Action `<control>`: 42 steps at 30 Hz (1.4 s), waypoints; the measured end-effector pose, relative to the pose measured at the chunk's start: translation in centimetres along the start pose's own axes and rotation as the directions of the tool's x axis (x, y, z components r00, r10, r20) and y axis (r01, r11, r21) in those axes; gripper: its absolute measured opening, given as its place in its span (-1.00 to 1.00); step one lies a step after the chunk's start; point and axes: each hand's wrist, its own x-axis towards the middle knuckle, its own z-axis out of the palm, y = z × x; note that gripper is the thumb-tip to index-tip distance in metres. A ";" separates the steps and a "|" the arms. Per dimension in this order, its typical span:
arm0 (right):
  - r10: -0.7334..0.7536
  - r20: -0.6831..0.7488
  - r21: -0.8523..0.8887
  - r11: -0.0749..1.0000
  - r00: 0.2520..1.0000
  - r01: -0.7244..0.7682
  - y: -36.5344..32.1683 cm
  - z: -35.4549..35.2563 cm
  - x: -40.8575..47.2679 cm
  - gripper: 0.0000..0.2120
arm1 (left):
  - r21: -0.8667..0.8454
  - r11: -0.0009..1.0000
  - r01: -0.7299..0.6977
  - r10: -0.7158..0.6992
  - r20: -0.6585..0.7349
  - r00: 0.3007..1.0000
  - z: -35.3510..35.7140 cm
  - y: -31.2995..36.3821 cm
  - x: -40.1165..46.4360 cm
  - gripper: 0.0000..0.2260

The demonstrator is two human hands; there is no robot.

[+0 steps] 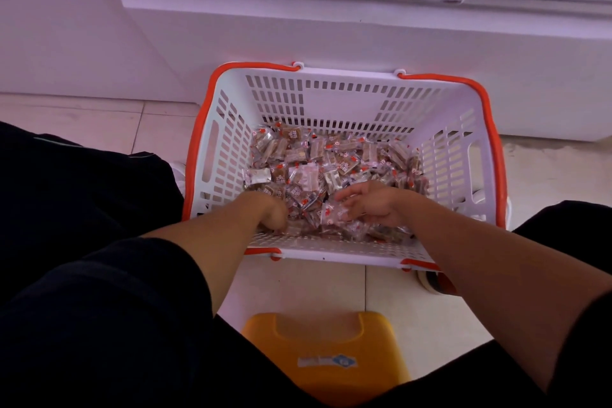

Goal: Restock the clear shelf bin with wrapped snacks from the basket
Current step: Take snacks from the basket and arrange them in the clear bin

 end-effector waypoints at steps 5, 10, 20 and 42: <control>0.104 0.062 -0.170 0.981 0.993 -0.092 0.2 0.4 -0.2 -0.64 | -0.199 0.980 0.008 0.000 0.043 0.999 -0.2 -0.7 -0.6 -0.53; 0.072 0.080 -0.031 0.997 0.994 -0.070 0.2 0.3 0.2 -0.64 | -0.525 0.848 -0.067 0.115 0.060 0.992 -0.3 -0.2 -0.9 -0.57; 0.144 0.107 -0.064 0.988 0.984 -0.137 -0.2 0.2 -0.1 -0.61 | -0.532 0.845 -0.053 0.124 0.099 0.987 -0.8 1.7 -0.6 -0.89; -0.389 0.086 0.248 0.900 0.917 0.359 -11.0 -1.4 -10.2 -0.58 | -0.731 0.536 -0.421 0.212 -0.366 0.906 -9.2 0.9 -13.3 -0.64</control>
